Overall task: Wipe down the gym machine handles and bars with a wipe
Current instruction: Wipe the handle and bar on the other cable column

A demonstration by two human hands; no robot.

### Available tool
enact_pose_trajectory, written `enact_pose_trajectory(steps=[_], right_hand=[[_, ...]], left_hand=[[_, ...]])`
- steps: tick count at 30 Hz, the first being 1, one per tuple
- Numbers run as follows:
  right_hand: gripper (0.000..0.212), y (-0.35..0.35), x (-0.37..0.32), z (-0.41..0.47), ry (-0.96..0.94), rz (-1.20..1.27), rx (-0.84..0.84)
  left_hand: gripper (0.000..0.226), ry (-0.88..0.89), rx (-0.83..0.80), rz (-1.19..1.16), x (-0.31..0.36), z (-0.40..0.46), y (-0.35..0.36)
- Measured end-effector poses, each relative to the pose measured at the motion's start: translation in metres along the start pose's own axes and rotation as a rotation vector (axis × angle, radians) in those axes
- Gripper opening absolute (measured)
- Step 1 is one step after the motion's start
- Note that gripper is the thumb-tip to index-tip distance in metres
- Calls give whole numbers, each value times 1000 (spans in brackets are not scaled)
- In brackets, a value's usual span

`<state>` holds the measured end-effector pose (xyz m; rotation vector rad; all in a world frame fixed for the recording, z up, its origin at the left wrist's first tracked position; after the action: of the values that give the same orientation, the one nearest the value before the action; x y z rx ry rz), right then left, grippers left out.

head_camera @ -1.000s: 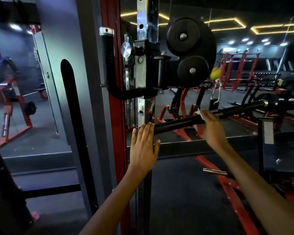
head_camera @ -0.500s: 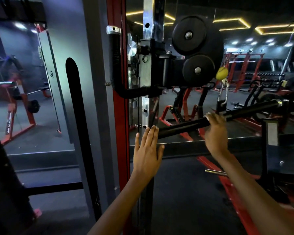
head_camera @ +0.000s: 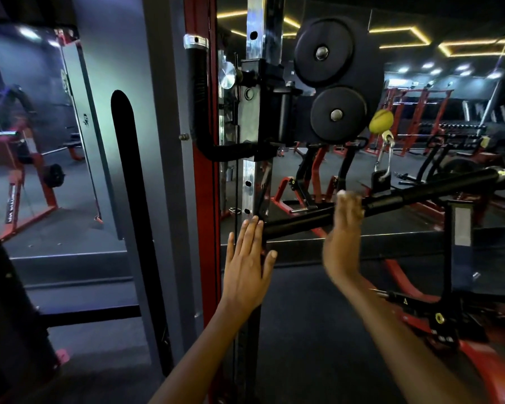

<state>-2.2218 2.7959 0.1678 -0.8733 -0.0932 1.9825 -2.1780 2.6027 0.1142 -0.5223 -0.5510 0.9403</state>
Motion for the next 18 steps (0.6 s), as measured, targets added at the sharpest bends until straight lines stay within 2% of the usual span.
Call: enact_pose_trajectory(steps=[2, 4, 5, 7, 9, 11, 13, 14, 16, 18], right_hand=[[45, 28, -50, -43, -204, 47, -103], [50, 61, -89, -89, -447, 12, -274], [51, 68, -93, -98, -534, -9, -307], [45, 57, -84, -88, -646, -65, -224], [53, 35, -57, -64, -608, -97, -103], [67, 13, -15, -35, -374, -77, -11], [65, -3, -9, -29, -147, -7, 51], [55, -2, -27, -38, -159, -2, 51], [40, 17, -83, -68, -329, 111, -124], [45, 42, -120, -103, -584, 24, -279]], left_hand=[[69, 4, 37, -56, 3, -2, -3], [77, 0, 72, -95, 3, -5, -6], [80, -7, 87, -109, 1, -7, -8], [82, -18, 116, -120, -2, -10, -14], [81, -22, 125, -105, -6, -12, -19], [79, -16, 121, -96, -7, -13, -21], [77, -10, 126, -104, -6, -13, -22], [76, -8, 131, -107, -5, -12, -22], [78, -9, 143, -116, -2, -13, -23], [80, -15, 150, -112, -3, -15, -23]])
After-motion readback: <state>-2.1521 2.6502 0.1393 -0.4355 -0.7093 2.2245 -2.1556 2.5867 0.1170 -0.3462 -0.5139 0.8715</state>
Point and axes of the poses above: each hand's wrist, its own z-axis towards the middle knuckle, its own y-axis out of the palm, x = y × z, the point moved 10 cm from there along z, towards the middle knuckle, and after that the axes turned 11 degrees about y, right-handed, at the moved point
